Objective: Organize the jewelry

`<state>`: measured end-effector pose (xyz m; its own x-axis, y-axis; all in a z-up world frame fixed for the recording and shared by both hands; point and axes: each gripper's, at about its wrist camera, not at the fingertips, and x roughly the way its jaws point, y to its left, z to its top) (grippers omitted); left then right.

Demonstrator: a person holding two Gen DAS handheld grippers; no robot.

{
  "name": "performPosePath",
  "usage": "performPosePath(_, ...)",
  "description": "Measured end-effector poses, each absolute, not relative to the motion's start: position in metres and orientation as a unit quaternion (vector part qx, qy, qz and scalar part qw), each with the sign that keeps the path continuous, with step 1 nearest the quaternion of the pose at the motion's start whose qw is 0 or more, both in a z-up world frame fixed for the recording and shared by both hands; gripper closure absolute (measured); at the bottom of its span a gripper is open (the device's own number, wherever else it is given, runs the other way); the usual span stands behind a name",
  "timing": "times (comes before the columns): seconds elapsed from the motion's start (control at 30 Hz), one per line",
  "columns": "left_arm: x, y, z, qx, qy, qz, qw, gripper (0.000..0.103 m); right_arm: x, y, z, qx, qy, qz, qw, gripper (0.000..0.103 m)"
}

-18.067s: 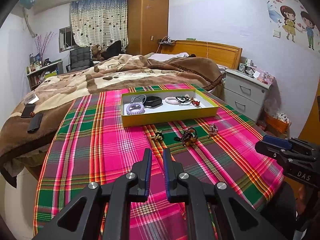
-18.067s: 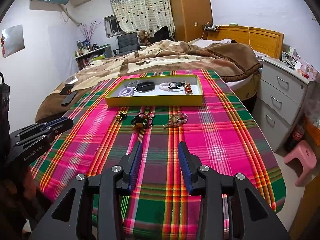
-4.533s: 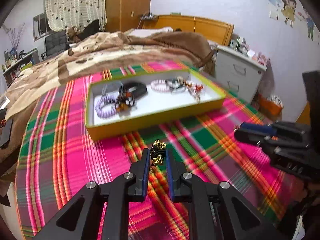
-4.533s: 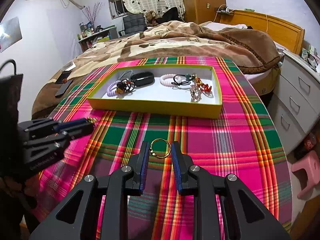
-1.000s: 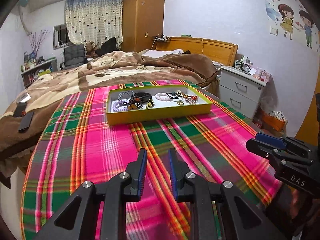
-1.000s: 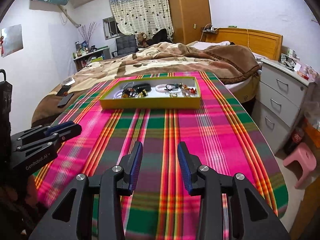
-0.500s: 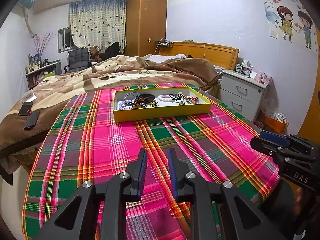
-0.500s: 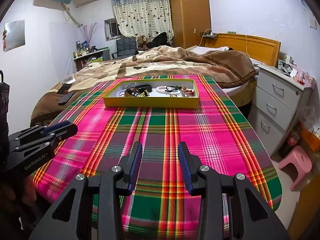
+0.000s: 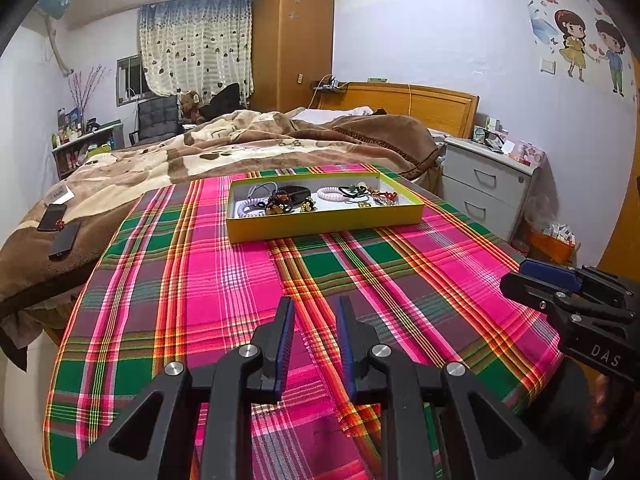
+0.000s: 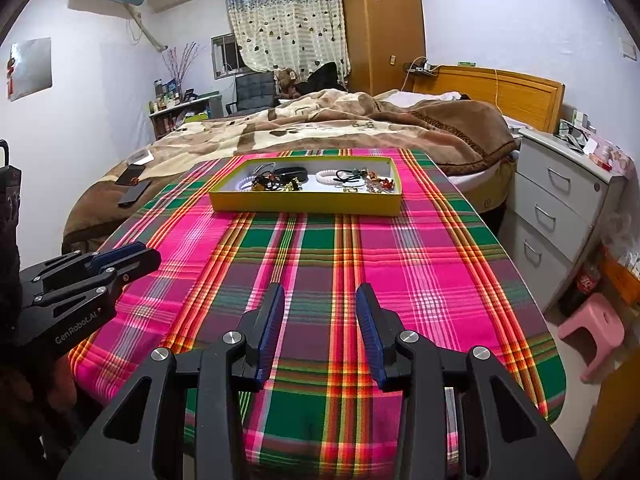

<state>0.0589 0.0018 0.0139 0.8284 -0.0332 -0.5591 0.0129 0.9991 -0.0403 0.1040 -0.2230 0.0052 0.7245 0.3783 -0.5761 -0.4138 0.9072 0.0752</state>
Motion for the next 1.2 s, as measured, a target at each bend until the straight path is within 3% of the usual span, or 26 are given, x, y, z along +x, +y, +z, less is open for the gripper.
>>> performPosePath(1.2,0.0593,0.0029,0.0070,-0.016,0.300,-0.004,0.954,0.083,0.1043,-0.2206,0.0033,-0.032,0.308,0.216,0.926,0.065)
